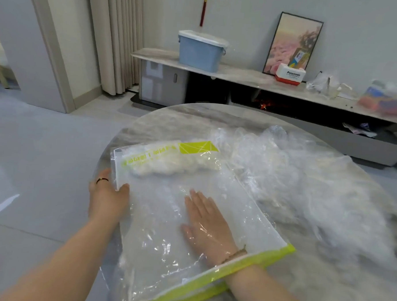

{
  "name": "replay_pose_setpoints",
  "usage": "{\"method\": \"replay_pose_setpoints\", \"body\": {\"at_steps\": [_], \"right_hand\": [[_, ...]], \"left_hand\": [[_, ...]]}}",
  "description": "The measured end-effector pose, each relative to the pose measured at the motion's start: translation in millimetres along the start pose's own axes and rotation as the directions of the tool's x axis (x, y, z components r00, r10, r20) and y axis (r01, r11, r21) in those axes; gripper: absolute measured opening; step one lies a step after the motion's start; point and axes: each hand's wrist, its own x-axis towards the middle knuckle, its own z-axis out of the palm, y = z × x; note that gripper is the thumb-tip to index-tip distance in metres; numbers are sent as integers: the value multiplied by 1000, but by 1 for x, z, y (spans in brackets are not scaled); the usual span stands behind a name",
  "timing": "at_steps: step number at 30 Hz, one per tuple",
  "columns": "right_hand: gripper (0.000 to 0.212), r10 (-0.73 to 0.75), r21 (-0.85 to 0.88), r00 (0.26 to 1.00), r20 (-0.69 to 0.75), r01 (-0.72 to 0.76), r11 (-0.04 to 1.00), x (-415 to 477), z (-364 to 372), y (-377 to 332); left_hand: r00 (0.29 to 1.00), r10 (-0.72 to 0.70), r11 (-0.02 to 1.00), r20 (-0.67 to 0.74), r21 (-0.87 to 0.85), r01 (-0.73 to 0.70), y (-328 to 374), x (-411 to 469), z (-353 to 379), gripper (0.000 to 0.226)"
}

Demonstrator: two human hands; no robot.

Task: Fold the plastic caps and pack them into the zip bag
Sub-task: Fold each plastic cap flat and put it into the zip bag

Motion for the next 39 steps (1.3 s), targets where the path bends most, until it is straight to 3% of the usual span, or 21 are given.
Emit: {"method": "replay_pose_setpoints", "body": {"at_steps": [3, 5, 7, 10, 12, 13, 15, 17, 19, 20, 21, 23, 26, 29, 32, 34, 36, 37, 39], "right_hand": [[62, -11, 23, 999, 42, 10, 1000, -52, 0, 11], [65, -38, 86, 999, 9, 38, 996, -79, -23, 15], [42, -90, 123, 994, -68, 98, 987, -98, -48, 27], [24, -24, 168, 997, -77, 36, 985, -125, -76, 44], [26, 69, 202, 989, -128, -42, 978, -139, -81, 59], [26, 136, 201, 979, -155, -103, 974, -147, -80, 69], [23, 250, 180, 948, -198, -216, 960, -150, -85, 87], [9, 364, 172, 900, -239, -330, 928, -151, -83, 110], [23, 450, 141, 878, -162, -430, 892, -143, -84, 126], [34, 457, 54, 874, -166, -455, 889, -136, -86, 131], [41, 460, -24, 876, -143, -468, 884, -129, -91, 136], [52, 514, -100, 856, -44, -516, 851, -113, -96, 143], [55, 605, -270, 795, 36, -576, 772, -93, -93, 158], [38, 615, -344, 787, 53, -564, 751, -81, -89, 169], [33, 628, -239, 774, -82, -627, 742, -79, -88, 179], [46, 616, 4, 727, -303, -646, 763, -80, -88, 182], [53, 562, 233, 647, -516, -526, 818, -82, -96, 181], [49, 510, 265, 601, -616, -451, 852, -86, -100, 181], [40, 408, 239, 589, -698, -346, 908, -97, -106, 173]], "left_hand": [[980, 197, 964, 22, 176, -198, 6, -12, -2, 57], [921, 354, 890, 164, 244, -385, 15, -31, 2, 59], [799, 473, 777, 370, 253, -577, 25, -60, 10, 64], [579, 544, 621, 608, 174, -765, 35, -104, 21, 104], [413, 597, 364, 688, 226, -904, 25, -125, 30, 108], [371, 565, 273, 737, 257, -927, 20, -137, 34, 101], [347, 586, 159, 732, 316, -935, 7, -143, 41, 90], [348, 625, 137, 699, 340, -930, -2, -142, 53, 78], [327, 659, 95, 677, 357, -929, -4, -140, 56, 39], [352, 615, 103, 706, 371, -923, -3, -138, 56, 43], [375, 578, 94, 725, 397, -913, -5, -135, 63, 61], [391, 656, 65, 646, 467, -882, -8, -130, 64, 76], [398, 619, 33, 677, 484, -874, -8, -114, 66, 64], [379, 628, 30, 680, 465, -885, -9, -101, 67, 67], [348, 633, -6, 692, 454, -891, -9, -90, 67, 74], [337, 604, -23, 723, 438, -899, -10, -87, 67, 75], [336, 570, -19, 749, 421, -907, -8, -89, 65, 74], [333, 574, -1, 748, 407, -913, -8, -89, 64, 73], [351, 581, 65, 734, 388, -919, -3, -95, 59, 68]]}}
